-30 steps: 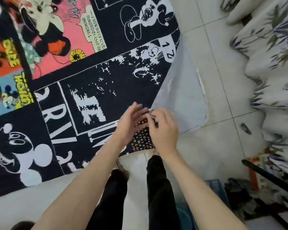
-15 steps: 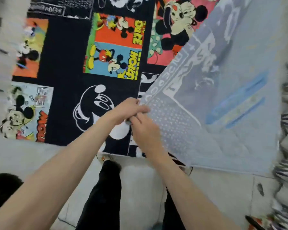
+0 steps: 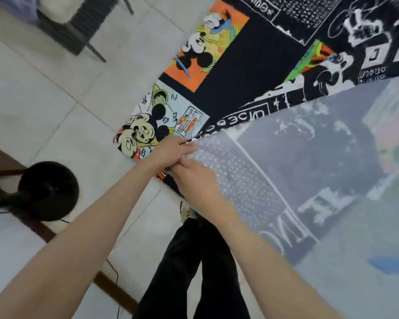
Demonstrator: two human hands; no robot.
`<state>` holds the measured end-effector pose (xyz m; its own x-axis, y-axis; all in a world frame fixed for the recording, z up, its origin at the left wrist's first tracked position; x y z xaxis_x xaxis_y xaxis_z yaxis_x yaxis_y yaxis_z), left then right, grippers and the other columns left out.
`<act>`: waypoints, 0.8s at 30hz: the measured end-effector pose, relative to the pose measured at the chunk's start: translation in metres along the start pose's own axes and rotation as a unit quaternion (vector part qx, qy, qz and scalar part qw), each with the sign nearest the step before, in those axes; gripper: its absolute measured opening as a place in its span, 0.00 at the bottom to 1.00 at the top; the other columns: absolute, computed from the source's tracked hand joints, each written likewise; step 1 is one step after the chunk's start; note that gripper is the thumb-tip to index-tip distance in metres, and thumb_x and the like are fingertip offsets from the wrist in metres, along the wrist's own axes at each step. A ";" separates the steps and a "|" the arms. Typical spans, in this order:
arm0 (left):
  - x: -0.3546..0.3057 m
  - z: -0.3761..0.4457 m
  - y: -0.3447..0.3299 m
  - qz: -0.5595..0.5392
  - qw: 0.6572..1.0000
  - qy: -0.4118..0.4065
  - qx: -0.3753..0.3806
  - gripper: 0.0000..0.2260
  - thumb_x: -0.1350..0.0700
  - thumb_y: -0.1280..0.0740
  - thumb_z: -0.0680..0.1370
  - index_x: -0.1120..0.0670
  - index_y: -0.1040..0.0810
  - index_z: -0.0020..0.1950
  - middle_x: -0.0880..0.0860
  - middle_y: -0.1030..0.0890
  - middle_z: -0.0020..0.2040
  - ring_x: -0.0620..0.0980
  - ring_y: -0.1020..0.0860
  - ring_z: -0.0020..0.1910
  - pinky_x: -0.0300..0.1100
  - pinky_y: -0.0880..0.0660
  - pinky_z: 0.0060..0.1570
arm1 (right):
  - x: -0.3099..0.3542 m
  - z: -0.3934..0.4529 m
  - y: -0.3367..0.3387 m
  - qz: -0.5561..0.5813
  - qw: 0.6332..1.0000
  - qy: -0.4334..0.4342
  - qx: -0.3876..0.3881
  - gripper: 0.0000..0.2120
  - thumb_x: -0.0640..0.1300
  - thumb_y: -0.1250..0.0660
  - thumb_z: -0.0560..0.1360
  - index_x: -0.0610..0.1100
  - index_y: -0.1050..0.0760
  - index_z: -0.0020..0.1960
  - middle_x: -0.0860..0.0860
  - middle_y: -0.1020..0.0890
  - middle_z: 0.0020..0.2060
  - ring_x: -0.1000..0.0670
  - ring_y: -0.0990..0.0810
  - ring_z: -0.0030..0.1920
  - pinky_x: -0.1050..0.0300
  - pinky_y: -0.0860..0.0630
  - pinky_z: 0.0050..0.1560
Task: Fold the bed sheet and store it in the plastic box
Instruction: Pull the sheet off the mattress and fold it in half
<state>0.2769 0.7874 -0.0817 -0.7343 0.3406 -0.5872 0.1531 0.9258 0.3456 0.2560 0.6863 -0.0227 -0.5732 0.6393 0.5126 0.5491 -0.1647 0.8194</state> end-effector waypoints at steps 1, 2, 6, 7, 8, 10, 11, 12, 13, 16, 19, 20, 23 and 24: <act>0.016 0.007 0.016 -0.009 1.000 0.004 -0.020 0.18 0.45 0.29 0.78 0.58 0.21 0.36 0.51 0.25 0.31 0.45 0.29 0.31 0.40 0.36 0.33 | 0.001 0.018 -0.004 0.003 0.999 0.010 0.034 0.13 0.50 0.39 0.82 0.47 0.18 0.55 0.47 0.18 0.48 0.42 0.19 0.49 0.49 0.26 0.38; 0.032 0.013 0.028 -0.013 0.999 0.012 -0.036 0.17 0.46 0.29 0.78 0.55 0.20 0.34 0.49 0.25 0.31 0.45 0.30 0.31 0.39 0.37 0.31 | -0.003 0.036 -0.002 0.004 0.999 0.017 0.045 0.14 0.52 0.41 0.83 0.48 0.19 0.56 0.48 0.17 0.48 0.43 0.19 0.50 0.50 0.26 0.40; 0.090 0.041 0.052 -0.029 0.995 0.059 -0.080 0.13 0.47 0.29 0.79 0.56 0.14 0.51 0.51 0.19 0.38 0.45 0.27 0.34 0.41 0.36 0.34 | -0.060 0.115 0.008 -0.042 0.999 -0.015 0.011 0.17 0.45 0.41 0.82 0.47 0.27 0.70 0.47 0.22 0.60 0.42 0.25 0.59 0.47 0.25 0.54; 0.103 0.048 0.054 -0.031 0.994 0.061 -0.087 0.13 0.47 0.29 0.80 0.54 0.14 0.54 0.50 0.18 0.42 0.43 0.25 0.36 0.39 0.34 0.35 | -0.072 0.138 0.004 -0.083 0.996 -0.016 0.025 0.20 0.43 0.39 0.81 0.47 0.31 0.73 0.47 0.25 0.64 0.41 0.27 0.61 0.46 0.26 0.56; 0.114 0.056 0.054 -0.033 0.994 0.057 -0.091 0.13 0.47 0.30 0.80 0.54 0.14 0.57 0.49 0.17 0.45 0.42 0.24 0.39 0.38 0.32 0.38 | -0.082 0.161 -0.005 -0.132 0.990 -0.007 0.057 0.24 0.43 0.38 0.79 0.48 0.35 0.75 0.47 0.27 0.67 0.40 0.29 0.63 0.44 0.28 0.60; 0.137 0.068 0.052 -0.061 0.992 0.057 -0.100 0.14 0.48 0.30 0.80 0.57 0.15 0.58 0.49 0.18 0.48 0.45 0.23 0.45 0.39 0.30 0.42 | -0.098 0.196 -0.032 -0.218 0.961 0.025 0.169 0.29 0.46 0.35 0.76 0.51 0.37 0.76 0.47 0.28 0.69 0.40 0.33 0.68 0.40 0.35 0.67; 0.151 0.070 0.051 -0.086 0.989 0.068 -0.102 0.15 0.48 0.31 0.81 0.58 0.15 0.57 0.50 0.18 0.47 0.48 0.22 0.45 0.41 0.29 0.43 | -0.104 0.206 -0.048 -0.244 0.941 0.033 0.233 0.30 0.49 0.34 0.75 0.52 0.37 0.75 0.47 0.28 0.68 0.40 0.33 0.69 0.37 0.39 0.70; 0.163 0.072 0.049 -0.109 0.986 0.078 -0.101 0.15 0.47 0.32 0.81 0.59 0.15 0.54 0.52 0.17 0.45 0.51 0.22 0.44 0.44 0.27 0.44 | -0.110 0.212 -0.063 -0.262 0.922 0.038 0.283 0.30 0.53 0.33 0.75 0.53 0.36 0.75 0.48 0.28 0.68 0.41 0.32 0.69 0.35 0.41 0.70; 0.174 0.074 0.048 -0.132 0.983 0.083 -0.099 0.17 0.47 0.32 0.81 0.61 0.16 0.51 0.56 0.17 0.43 0.53 0.21 0.42 0.47 0.24 0.46 | -0.114 0.214 -0.075 -0.274 0.909 0.045 0.311 0.30 0.56 0.32 0.75 0.52 0.35 0.74 0.48 0.28 0.68 0.42 0.31 0.69 0.36 0.39 0.69; 0.200 0.078 0.046 -0.213 0.967 0.096 -0.099 0.20 0.44 0.33 0.81 0.62 0.17 0.51 0.63 0.15 0.48 0.59 0.16 0.47 0.58 0.19 0.56 | -0.114 0.217 -0.093 -0.289 0.906 0.092 0.296 0.28 0.62 0.34 0.75 0.50 0.31 0.70 0.47 0.25 0.63 0.41 0.27 0.64 0.42 0.30 0.62; 0.215 0.078 0.047 -0.243 0.959 0.112 -0.090 0.13 0.42 0.32 0.80 0.50 0.14 0.48 0.56 0.14 0.49 0.59 0.15 0.51 0.59 0.20 0.59 | -0.109 0.216 -0.098 -0.298 0.908 0.123 0.269 0.19 0.51 0.35 0.78 0.45 0.28 0.66 0.45 0.22 0.57 0.40 0.23 0.57 0.46 0.27 0.55; 0.219 0.079 0.047 -0.236 0.962 0.111 -0.086 0.13 0.42 0.32 0.80 0.50 0.14 0.49 0.56 0.14 0.48 0.59 0.16 0.51 0.60 0.20 0.58 | -0.107 0.217 -0.096 -0.304 0.910 0.122 0.253 0.16 0.45 0.36 0.78 0.44 0.27 0.64 0.45 0.21 0.55 0.40 0.22 0.55 0.46 0.27 0.53; 0.218 0.079 0.048 -0.202 0.970 0.097 -0.092 0.15 0.43 0.33 0.81 0.52 0.14 0.53 0.51 0.14 0.47 0.53 0.16 0.49 0.54 0.20 0.55 | -0.105 0.216 -0.093 -0.326 0.908 0.106 0.241 0.13 0.32 0.39 0.74 0.39 0.26 0.57 0.42 0.19 0.47 0.39 0.21 0.48 0.46 0.29 0.50; 0.216 0.078 0.050 -0.189 0.973 0.091 -0.096 0.14 0.44 0.33 0.81 0.52 0.14 0.53 0.49 0.14 0.46 0.50 0.17 0.48 0.50 0.20 0.51 | -0.103 0.216 -0.090 -0.311 0.915 0.091 0.240 0.13 0.31 0.40 0.74 0.38 0.26 0.57 0.41 0.19 0.47 0.39 0.21 0.48 0.46 0.29 0.51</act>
<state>0.1776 0.9201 -0.2482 -0.8216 -0.0692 -0.5659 -0.2647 0.9254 0.2711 0.3966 0.7975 -0.2049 -0.9332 0.3551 0.0553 0.2614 0.5651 0.7825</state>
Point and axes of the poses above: each hand's wrist, its own z-axis towards the middle knuckle, its own y-axis out of the back of the hand, x = y × z, the point moved 7 cm from there along z, towards the middle knuckle
